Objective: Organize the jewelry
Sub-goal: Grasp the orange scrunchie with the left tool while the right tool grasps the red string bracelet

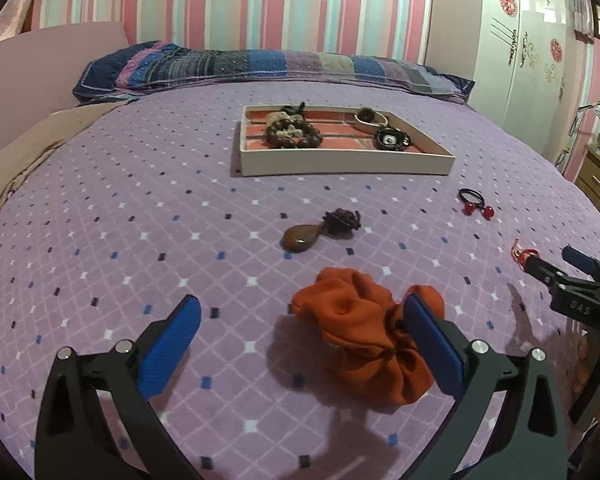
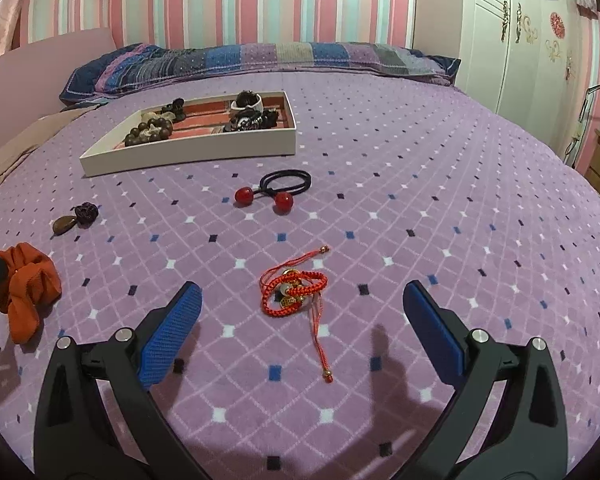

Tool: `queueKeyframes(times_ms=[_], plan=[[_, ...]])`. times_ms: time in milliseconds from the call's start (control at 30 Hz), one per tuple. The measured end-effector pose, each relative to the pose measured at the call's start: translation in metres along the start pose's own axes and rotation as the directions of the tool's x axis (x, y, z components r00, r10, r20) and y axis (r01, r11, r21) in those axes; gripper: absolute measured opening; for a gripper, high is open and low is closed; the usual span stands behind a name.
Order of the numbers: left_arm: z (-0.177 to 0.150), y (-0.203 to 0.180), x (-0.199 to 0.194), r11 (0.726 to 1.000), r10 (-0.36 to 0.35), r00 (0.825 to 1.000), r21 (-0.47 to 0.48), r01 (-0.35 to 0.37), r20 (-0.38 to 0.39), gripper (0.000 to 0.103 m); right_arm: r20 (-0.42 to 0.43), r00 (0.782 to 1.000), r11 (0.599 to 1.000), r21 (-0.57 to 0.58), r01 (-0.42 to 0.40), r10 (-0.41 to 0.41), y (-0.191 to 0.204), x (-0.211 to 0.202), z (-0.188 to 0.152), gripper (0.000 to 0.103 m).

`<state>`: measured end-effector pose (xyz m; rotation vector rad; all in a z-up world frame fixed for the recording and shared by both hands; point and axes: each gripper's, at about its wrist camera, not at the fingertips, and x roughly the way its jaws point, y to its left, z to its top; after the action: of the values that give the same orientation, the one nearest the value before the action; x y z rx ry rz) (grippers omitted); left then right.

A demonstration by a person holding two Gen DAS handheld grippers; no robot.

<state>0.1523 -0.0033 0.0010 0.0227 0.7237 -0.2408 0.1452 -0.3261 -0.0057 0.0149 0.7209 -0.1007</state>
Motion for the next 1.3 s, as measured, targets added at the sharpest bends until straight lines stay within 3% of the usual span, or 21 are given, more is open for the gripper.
queueKeyframes(times_ms=[233,300,367,433,633,933,1300], plan=[[-0.004,-0.008,0.007,0.999,-0.02,1.0,0.029,0.02,-0.003,0.098,-0.043,0.999,1.0,0.017,-0.012,0.013,-0.003,0.012,-0.001,0.084],[-0.005,-0.008,0.008,0.999,-0.03,1.0,0.035,0.031,-0.006,0.092,-0.051,0.999,1.0,0.023,-0.016,0.017,-0.004,0.015,0.0,0.081],[-0.006,-0.007,0.011,0.998,-0.046,0.999,0.035,0.047,-0.023,0.078,-0.058,0.998,0.999,0.026,-0.023,0.024,-0.005,0.017,0.0,0.076],[-0.006,-0.007,0.014,0.998,-0.058,0.998,0.032,0.059,-0.037,0.069,-0.071,0.997,0.999,0.025,-0.029,0.031,-0.004,0.021,0.0,0.068],[-0.008,-0.009,0.017,0.996,-0.081,0.996,0.038,0.083,-0.047,0.052,-0.077,0.995,0.998,0.026,-0.055,0.057,-0.005,0.023,0.0,0.051],[-0.011,-0.013,0.019,0.994,-0.095,0.994,0.057,0.098,-0.054,0.036,-0.077,0.994,0.997,0.016,-0.077,0.078,-0.003,0.022,-0.001,0.028],[-0.01,-0.01,0.019,0.993,-0.112,0.992,0.039,0.114,-0.058,0.021,-0.069,0.994,0.997,0.011,-0.082,0.083,-0.003,0.019,-0.002,0.017]])
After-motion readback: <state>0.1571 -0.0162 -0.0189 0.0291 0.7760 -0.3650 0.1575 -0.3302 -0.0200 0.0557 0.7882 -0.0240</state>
